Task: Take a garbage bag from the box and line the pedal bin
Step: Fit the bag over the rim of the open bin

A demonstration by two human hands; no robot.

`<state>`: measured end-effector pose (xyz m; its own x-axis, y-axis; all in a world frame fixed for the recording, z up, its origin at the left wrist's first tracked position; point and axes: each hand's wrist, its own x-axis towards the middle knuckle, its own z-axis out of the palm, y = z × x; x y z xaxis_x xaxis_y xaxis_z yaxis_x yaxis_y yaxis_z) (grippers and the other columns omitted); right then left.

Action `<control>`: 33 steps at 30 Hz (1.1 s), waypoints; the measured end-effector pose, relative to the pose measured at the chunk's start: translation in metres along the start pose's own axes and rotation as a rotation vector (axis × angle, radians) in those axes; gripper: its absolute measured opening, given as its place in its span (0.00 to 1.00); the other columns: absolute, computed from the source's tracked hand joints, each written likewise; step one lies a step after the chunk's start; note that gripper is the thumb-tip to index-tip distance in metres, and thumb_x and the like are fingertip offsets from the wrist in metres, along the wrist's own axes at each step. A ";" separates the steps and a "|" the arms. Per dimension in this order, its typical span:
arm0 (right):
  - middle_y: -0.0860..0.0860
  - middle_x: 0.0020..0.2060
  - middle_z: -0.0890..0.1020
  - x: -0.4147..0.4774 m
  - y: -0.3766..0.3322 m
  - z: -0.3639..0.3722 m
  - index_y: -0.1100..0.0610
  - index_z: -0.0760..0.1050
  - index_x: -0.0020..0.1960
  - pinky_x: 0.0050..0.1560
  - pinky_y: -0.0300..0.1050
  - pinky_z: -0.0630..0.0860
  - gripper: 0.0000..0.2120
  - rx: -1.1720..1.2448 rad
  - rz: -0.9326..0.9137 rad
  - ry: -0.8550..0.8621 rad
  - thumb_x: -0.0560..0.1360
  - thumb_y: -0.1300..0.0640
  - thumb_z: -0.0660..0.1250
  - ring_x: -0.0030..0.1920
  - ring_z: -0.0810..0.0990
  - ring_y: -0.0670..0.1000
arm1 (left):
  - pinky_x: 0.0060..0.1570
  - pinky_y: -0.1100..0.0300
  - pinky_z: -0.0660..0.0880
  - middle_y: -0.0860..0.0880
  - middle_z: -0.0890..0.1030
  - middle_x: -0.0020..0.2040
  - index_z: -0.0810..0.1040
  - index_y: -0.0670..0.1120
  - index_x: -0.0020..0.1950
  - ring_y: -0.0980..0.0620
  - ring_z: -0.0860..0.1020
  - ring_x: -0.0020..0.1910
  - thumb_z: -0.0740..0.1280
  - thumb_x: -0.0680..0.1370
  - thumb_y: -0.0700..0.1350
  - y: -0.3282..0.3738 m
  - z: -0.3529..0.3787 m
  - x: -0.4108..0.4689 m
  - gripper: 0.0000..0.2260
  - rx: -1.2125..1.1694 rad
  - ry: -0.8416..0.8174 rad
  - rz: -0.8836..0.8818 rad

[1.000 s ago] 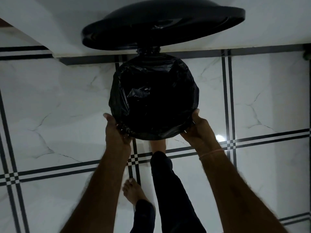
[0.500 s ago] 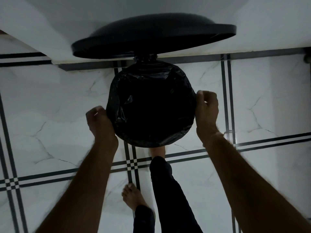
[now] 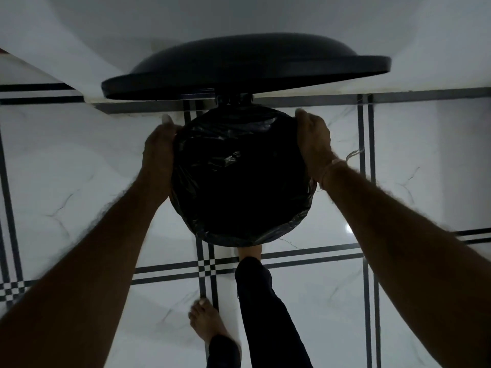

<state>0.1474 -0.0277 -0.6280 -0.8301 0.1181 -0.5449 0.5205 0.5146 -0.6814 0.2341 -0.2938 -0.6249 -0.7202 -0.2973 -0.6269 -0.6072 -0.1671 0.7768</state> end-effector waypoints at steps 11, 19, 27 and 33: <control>0.49 0.32 0.73 0.031 -0.048 0.020 0.51 0.72 0.37 0.38 0.42 0.70 0.17 -0.197 -0.002 -0.291 0.83 0.47 0.60 0.33 0.73 0.47 | 0.52 0.53 0.79 0.42 0.84 0.54 0.81 0.46 0.54 0.46 0.82 0.52 0.69 0.79 0.51 0.038 0.023 0.043 0.10 0.190 -0.106 -0.267; 0.48 0.29 0.69 0.024 -0.039 0.009 0.51 0.66 0.32 0.31 0.39 0.66 0.22 -0.221 -0.010 -0.228 0.84 0.47 0.59 0.27 0.68 0.45 | 0.58 0.49 0.79 0.45 0.86 0.52 0.84 0.46 0.58 0.45 0.84 0.51 0.78 0.57 0.64 0.026 0.007 0.030 0.35 0.000 -0.013 -0.291; 0.52 0.44 0.81 0.001 -0.033 0.004 0.59 0.78 0.52 0.46 0.44 0.76 0.13 -0.127 -0.194 0.034 0.84 0.51 0.60 0.44 0.78 0.48 | 0.44 0.56 0.80 0.50 0.82 0.42 0.80 0.45 0.46 0.53 0.81 0.41 0.64 0.78 0.66 0.021 0.014 -0.003 0.23 0.144 0.209 -0.114; 0.58 0.60 0.80 -0.054 -0.033 -0.019 0.59 0.73 0.67 0.59 0.49 0.80 0.15 0.678 -0.028 0.070 0.84 0.54 0.59 0.59 0.81 0.56 | 0.47 0.60 0.77 0.56 0.81 0.44 0.80 0.48 0.52 0.63 0.80 0.41 0.65 0.80 0.58 0.026 0.012 -0.061 0.14 -0.082 0.311 -0.002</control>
<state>0.1714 -0.0351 -0.5672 -0.8440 0.1787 -0.5058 0.4903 -0.1254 -0.8625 0.2580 -0.2687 -0.5669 -0.5741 -0.5676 -0.5901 -0.5707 -0.2395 0.7855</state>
